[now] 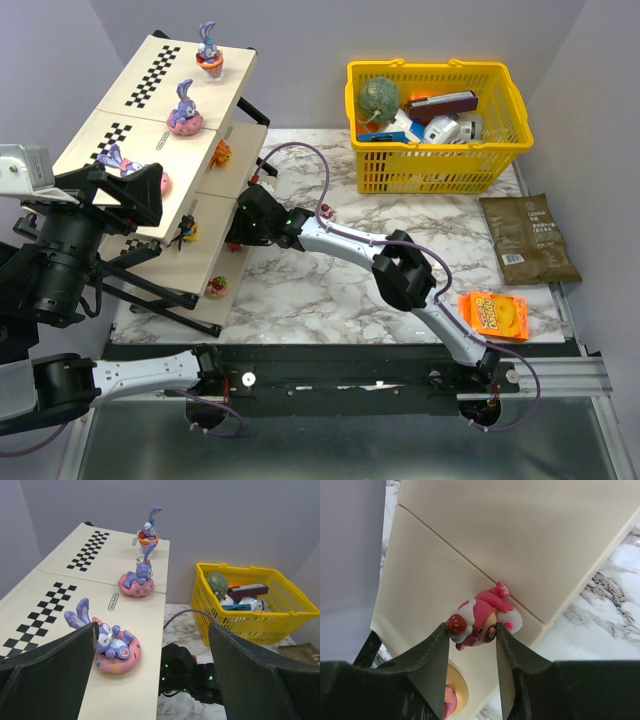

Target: Place and organize the plastic toys onto the shelf

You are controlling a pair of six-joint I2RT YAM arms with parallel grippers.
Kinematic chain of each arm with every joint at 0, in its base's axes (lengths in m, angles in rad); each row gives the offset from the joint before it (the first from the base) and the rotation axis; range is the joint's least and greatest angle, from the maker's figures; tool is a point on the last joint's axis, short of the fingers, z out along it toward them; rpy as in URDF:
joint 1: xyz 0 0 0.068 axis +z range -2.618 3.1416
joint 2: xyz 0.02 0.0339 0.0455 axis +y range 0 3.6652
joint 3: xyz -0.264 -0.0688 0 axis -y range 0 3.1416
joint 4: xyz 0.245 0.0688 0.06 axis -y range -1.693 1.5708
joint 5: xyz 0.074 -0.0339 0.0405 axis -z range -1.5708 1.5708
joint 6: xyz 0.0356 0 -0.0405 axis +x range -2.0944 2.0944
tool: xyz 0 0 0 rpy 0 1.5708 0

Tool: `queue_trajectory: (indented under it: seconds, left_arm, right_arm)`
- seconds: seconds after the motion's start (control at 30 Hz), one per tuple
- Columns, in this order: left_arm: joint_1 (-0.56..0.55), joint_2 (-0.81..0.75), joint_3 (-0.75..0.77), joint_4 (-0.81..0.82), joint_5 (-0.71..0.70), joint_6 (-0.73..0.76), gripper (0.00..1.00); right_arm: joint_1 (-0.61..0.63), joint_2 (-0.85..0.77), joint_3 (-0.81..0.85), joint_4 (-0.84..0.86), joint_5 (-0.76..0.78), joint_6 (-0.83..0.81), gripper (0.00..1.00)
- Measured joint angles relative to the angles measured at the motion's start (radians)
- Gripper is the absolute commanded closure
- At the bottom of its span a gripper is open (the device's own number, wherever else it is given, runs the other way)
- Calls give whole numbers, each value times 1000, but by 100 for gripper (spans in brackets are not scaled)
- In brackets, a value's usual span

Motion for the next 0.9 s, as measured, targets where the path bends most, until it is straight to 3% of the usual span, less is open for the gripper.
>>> queue_trajectory:
  seconds: [0.43, 0.9]
  left_arm:
    - [0, 14, 48, -44, -6, -11, 1]
    - [0, 14, 49, -51, -6, -16, 1]
  right_arm:
    - [0, 4, 0, 25, -5, 0, 48]
    - [0, 4, 0, 42, -10, 8, 45]
